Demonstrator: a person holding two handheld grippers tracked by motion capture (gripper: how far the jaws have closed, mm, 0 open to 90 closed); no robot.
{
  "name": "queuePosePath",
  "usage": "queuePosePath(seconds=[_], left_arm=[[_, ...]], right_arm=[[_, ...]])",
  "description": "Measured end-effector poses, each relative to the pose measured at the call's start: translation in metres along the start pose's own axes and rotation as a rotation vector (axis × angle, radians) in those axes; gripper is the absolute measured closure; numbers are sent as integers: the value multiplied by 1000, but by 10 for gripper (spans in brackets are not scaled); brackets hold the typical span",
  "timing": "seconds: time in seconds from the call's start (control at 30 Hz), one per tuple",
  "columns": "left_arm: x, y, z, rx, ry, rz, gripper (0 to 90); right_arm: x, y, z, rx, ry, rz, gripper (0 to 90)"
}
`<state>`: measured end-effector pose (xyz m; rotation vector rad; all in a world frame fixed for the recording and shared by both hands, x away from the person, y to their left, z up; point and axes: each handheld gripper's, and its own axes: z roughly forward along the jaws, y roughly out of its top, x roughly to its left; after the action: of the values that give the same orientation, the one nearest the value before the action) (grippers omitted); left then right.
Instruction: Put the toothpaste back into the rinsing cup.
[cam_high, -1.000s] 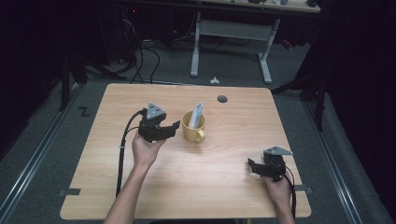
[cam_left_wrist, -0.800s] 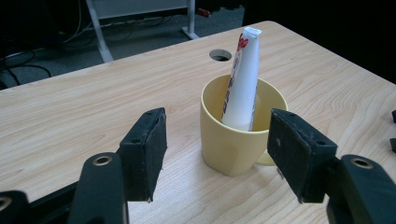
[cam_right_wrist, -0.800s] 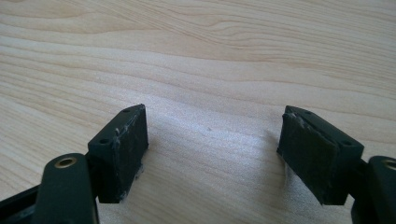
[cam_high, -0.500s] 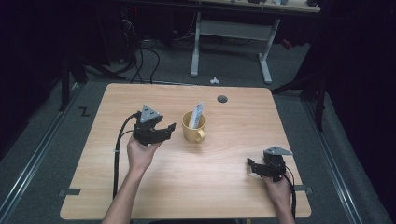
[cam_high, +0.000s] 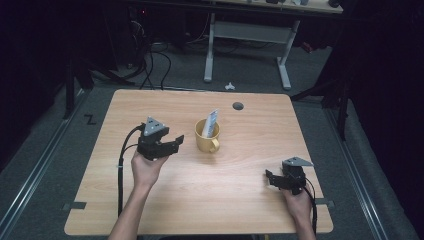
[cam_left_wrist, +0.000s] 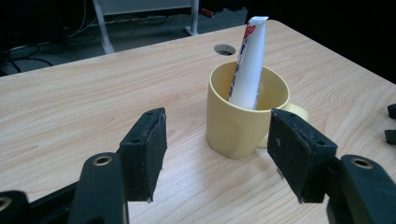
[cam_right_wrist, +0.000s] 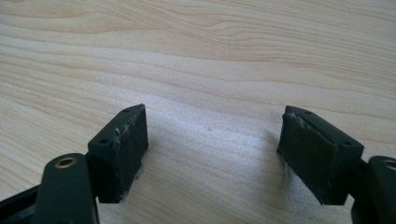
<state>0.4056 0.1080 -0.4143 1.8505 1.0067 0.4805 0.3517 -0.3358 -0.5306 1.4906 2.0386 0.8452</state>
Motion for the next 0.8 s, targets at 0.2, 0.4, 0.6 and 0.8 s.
queuePosePath(seconds=[0.2, 0.4, 0.6, 0.8], left_arm=[[2, -4, -5, -4, -2, -11, 381], [4, -8, -11, -3, 2, -13, 381], [7, -13, -17, -4, 10, -24, 381], [9, -17, -21, -7, 15, -30, 380]], right_arm=[[0, 0, 0, 0, 0, 0, 239], [0, 0, 0, 0, 0, 0, 239], [0, 0, 0, 0, 0, 1, 239], [0, 0, 0, 0, -1, 1, 239]])
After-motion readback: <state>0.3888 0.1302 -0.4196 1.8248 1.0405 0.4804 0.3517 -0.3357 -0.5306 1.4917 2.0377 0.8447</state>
